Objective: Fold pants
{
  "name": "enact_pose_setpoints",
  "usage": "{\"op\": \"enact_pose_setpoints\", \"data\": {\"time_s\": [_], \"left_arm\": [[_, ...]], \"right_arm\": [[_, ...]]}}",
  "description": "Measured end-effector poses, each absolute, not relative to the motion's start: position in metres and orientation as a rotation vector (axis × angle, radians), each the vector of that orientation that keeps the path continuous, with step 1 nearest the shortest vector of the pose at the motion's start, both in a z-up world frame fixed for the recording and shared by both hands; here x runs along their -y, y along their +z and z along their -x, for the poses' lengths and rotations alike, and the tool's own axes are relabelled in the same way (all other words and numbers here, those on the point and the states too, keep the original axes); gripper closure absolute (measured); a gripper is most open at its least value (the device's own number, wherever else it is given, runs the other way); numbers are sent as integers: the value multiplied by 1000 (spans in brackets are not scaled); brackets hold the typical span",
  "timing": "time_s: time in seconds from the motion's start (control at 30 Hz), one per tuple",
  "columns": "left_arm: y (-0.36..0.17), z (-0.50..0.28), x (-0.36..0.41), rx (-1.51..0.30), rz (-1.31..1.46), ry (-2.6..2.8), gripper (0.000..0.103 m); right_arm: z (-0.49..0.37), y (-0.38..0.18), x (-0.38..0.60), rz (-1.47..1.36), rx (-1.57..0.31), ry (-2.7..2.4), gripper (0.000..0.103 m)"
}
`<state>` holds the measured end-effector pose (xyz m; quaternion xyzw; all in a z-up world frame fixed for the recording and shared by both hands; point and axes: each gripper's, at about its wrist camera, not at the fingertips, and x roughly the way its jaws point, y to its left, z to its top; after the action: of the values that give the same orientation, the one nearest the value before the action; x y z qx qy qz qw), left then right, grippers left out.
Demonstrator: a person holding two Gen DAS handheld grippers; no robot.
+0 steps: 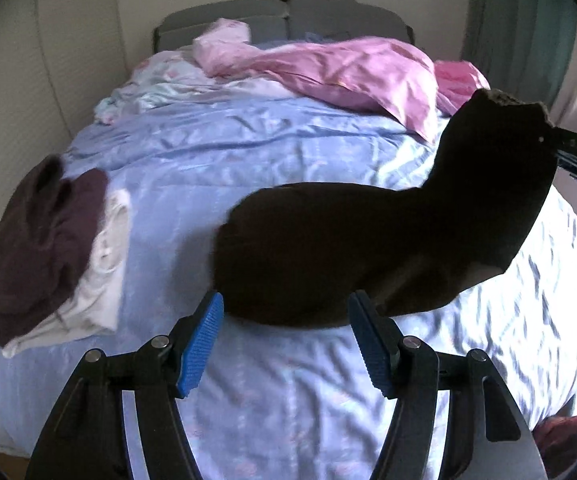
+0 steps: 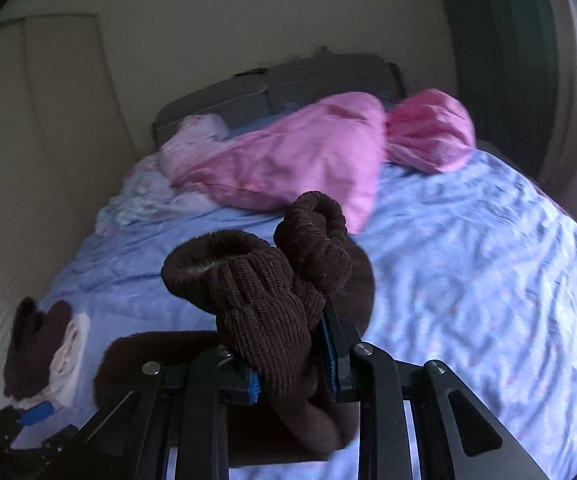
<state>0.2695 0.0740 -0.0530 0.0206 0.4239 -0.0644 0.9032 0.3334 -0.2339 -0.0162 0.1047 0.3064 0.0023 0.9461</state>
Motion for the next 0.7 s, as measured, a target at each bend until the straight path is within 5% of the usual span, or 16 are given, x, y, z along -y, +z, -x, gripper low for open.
{"op": "enact_pose_setpoints", "data": {"time_s": [0.7], "left_arm": [[-82,-246,-191,-834,81,-34,39]], "right_arm": [[-348,-48,40,-108,-643,202,80]]}}
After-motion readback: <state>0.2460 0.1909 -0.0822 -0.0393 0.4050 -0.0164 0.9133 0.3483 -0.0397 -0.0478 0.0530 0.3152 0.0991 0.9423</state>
